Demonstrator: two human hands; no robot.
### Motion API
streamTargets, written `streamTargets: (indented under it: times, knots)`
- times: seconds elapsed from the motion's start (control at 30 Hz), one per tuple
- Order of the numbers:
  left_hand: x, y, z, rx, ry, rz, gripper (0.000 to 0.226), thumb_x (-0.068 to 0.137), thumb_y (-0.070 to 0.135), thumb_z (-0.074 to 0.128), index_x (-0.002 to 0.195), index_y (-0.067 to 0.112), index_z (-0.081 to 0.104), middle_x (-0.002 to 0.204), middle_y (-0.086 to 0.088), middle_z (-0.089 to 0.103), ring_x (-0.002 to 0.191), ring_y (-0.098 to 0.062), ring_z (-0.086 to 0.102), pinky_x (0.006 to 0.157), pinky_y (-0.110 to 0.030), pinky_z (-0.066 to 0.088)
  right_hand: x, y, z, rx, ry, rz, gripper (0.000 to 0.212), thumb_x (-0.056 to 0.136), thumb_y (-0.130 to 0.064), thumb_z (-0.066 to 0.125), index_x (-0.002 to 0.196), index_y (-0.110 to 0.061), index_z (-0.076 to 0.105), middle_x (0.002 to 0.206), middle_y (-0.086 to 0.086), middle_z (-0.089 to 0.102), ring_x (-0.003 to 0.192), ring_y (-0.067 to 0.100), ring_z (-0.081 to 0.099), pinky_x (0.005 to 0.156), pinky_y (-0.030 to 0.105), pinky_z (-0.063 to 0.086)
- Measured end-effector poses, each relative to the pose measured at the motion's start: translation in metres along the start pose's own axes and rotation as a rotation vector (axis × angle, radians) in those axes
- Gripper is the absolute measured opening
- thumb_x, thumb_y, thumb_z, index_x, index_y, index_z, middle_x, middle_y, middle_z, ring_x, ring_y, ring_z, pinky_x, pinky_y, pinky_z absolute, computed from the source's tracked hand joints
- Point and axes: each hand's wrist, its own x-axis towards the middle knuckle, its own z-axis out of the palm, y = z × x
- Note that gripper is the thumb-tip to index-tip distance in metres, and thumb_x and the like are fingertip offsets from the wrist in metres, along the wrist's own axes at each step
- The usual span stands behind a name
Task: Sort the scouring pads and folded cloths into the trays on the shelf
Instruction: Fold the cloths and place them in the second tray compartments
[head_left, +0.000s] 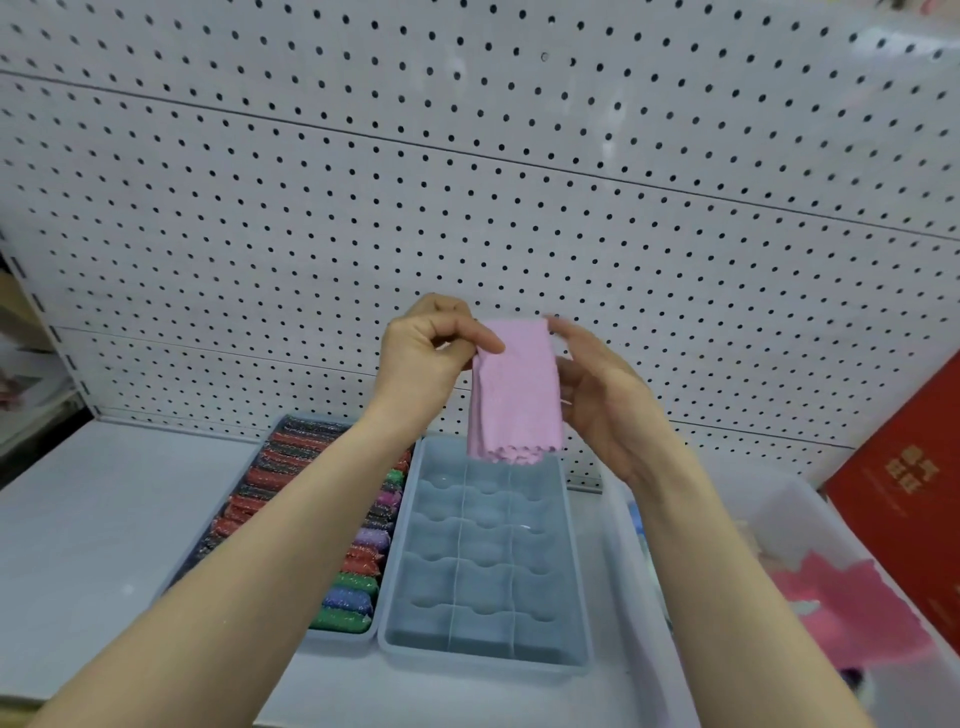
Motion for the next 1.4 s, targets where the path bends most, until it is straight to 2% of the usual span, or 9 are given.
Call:
streamTargets:
  times: [0.17, 0.27, 0.33, 0.6, 0.77, 0.93, 1.13, 1.27, 1.4]
  knots:
    - [0.000, 0.003, -0.005, 0.013, 0.056, 0.048, 0.048, 0.085, -0.016, 0.051, 0.080, 0.024, 0.076, 0.098, 0.003, 0.057, 0.094, -0.008, 0.059, 0.083, -0.026, 0.055, 0.000, 0.016, 0.011, -0.089, 0.048, 0.035, 0.013, 0.091, -0.015, 0.063, 0.100, -0.009, 0.071, 0.089, 0.006, 0.075, 0.077, 0.018, 0.068, 0.068, 0.025, 0.054]
    - [-0.004, 0.000, -0.007, -0.190, -0.007, -0.217, 0.029, 0.098, 0.011, 0.051, 0.124, 0.015, 0.061, 0.120, -0.001, 0.063, 0.104, -0.016, 0.068, 0.090, -0.032, 0.055, 0.002, 0.010, 0.017, -0.049, 0.156, -0.065, 0.010, 0.089, -0.005, 0.066, 0.093, -0.012, 0.071, 0.079, -0.001, 0.076, 0.069, 0.011, 0.068, 0.058, 0.020, 0.052]
    - [-0.007, -0.009, -0.010, -0.241, -0.124, -0.432, 0.060, 0.090, 0.034, 0.067, 0.139, 0.007, 0.046, 0.127, -0.009, 0.063, 0.104, -0.023, 0.069, 0.092, -0.038, 0.055, 0.003, 0.009, 0.022, -0.067, 0.185, -0.139, 0.012, 0.087, -0.003, 0.067, 0.092, -0.013, 0.073, 0.078, -0.002, 0.075, 0.070, 0.011, 0.068, 0.061, 0.022, 0.054]
    - [-0.017, -0.015, -0.013, -0.282, -0.007, -0.618, 0.024, 0.082, 0.001, 0.070, 0.105, 0.007, 0.067, 0.112, -0.017, 0.070, 0.083, -0.024, 0.072, 0.069, -0.032, 0.061, 0.002, 0.019, 0.016, -0.159, 0.043, -0.150, 0.040, 0.100, 0.000, 0.048, 0.127, -0.027, 0.058, 0.095, 0.009, 0.074, 0.081, 0.021, 0.068, 0.075, 0.029, 0.055]
    - [-0.014, -0.017, -0.019, -0.256, 0.043, -0.622, 0.037, 0.080, 0.001, 0.072, 0.115, 0.007, 0.063, 0.105, -0.014, 0.072, 0.082, -0.024, 0.071, 0.066, -0.027, 0.060, -0.003, 0.022, 0.011, -0.315, -0.166, -0.194, 0.047, 0.083, 0.016, 0.062, 0.113, -0.021, 0.064, 0.106, -0.004, 0.067, 0.094, 0.018, 0.065, 0.086, 0.036, 0.054]
    - [-0.015, -0.017, -0.015, -0.231, -0.005, -0.644, 0.038, 0.085, 0.003, 0.069, 0.122, 0.006, 0.059, 0.093, -0.010, 0.074, 0.067, -0.014, 0.067, 0.052, -0.019, 0.053, 0.001, 0.025, 0.019, -0.320, -0.042, -0.241, 0.025, 0.080, 0.004, 0.074, 0.093, -0.017, 0.072, 0.094, 0.005, 0.068, 0.082, 0.013, 0.062, 0.078, 0.028, 0.053]
    - [-0.020, -0.022, -0.015, -0.081, -0.138, -0.506, 0.041, 0.086, -0.007, 0.066, 0.122, 0.013, 0.063, 0.101, -0.012, 0.075, 0.084, -0.021, 0.068, 0.070, -0.028, 0.059, 0.006, 0.033, 0.018, -0.242, 0.080, -0.120, 0.006, 0.085, -0.009, 0.073, 0.090, -0.011, 0.075, 0.094, 0.008, 0.074, 0.079, 0.012, 0.060, 0.074, 0.027, 0.051]
    - [-0.022, -0.023, -0.014, -0.013, -0.211, -0.471, 0.036, 0.089, -0.014, 0.054, 0.120, 0.002, 0.063, 0.095, -0.004, 0.076, 0.081, -0.014, 0.069, 0.072, -0.024, 0.058, 0.009, 0.034, 0.016, -0.143, 0.128, -0.057, 0.033, 0.081, -0.003, 0.076, 0.107, -0.010, 0.058, 0.092, 0.007, 0.070, 0.070, 0.014, 0.060, 0.065, 0.024, 0.050]
    - [-0.026, -0.020, -0.020, -0.246, -0.354, -0.494, 0.046, 0.088, -0.004, 0.045, 0.131, 0.010, 0.056, 0.125, -0.014, 0.065, 0.115, -0.026, 0.061, 0.102, -0.037, 0.049, 0.010, 0.036, 0.013, -0.115, 0.122, -0.007, 0.049, 0.084, -0.004, 0.073, 0.128, -0.012, 0.054, 0.098, 0.010, 0.070, 0.077, 0.015, 0.063, 0.066, 0.022, 0.050]
